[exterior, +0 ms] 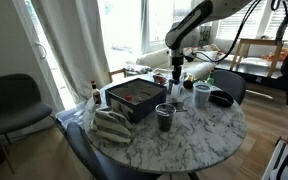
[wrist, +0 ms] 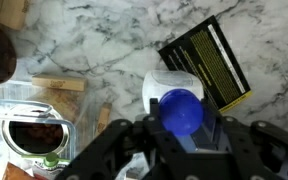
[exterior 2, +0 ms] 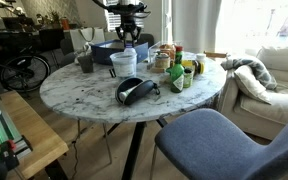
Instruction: Move the bottle from the cup to the table
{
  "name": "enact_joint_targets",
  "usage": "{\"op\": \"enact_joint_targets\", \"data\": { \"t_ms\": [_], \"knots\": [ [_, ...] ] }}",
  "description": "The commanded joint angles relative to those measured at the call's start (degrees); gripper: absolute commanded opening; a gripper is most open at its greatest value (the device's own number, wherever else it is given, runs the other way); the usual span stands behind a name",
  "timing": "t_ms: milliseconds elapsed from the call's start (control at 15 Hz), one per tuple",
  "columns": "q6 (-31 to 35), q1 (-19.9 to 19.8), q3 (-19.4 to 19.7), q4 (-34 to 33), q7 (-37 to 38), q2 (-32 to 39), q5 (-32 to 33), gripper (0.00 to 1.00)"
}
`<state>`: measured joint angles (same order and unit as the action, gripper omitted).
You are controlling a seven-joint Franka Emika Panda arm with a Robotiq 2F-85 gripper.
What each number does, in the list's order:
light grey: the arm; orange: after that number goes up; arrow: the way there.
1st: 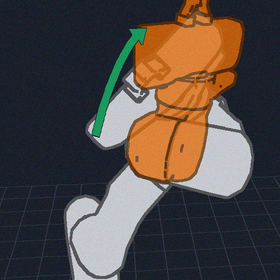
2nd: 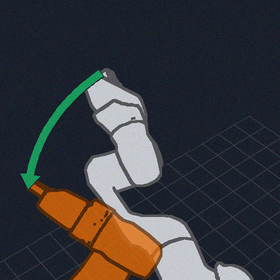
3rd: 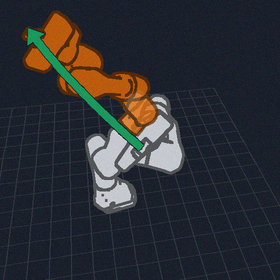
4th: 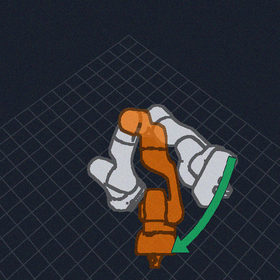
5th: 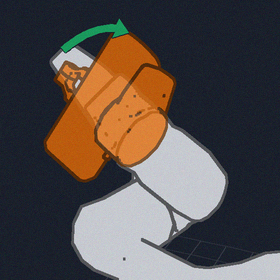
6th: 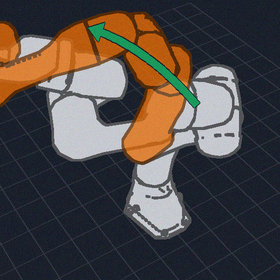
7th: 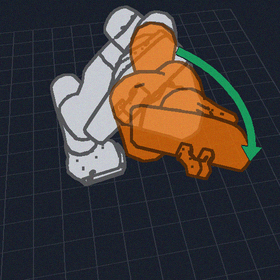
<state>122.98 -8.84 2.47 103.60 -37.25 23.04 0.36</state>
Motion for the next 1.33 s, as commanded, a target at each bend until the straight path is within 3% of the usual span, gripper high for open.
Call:
{"op": "enact_joint_targets", "data": {
  "t_ms": [0,800,1267],
  "knots": [
    [3.84,-0.51,-0.62,0.31,1.69,-0.10,-0.09,0.19],
    [5.75,0.75,0.09,1.09,6.50,0.19,7.25,0.19],
    [5.26,0.67,-0.26,0.91,7.01,0.76,7.40,0.19]
  ]
}}
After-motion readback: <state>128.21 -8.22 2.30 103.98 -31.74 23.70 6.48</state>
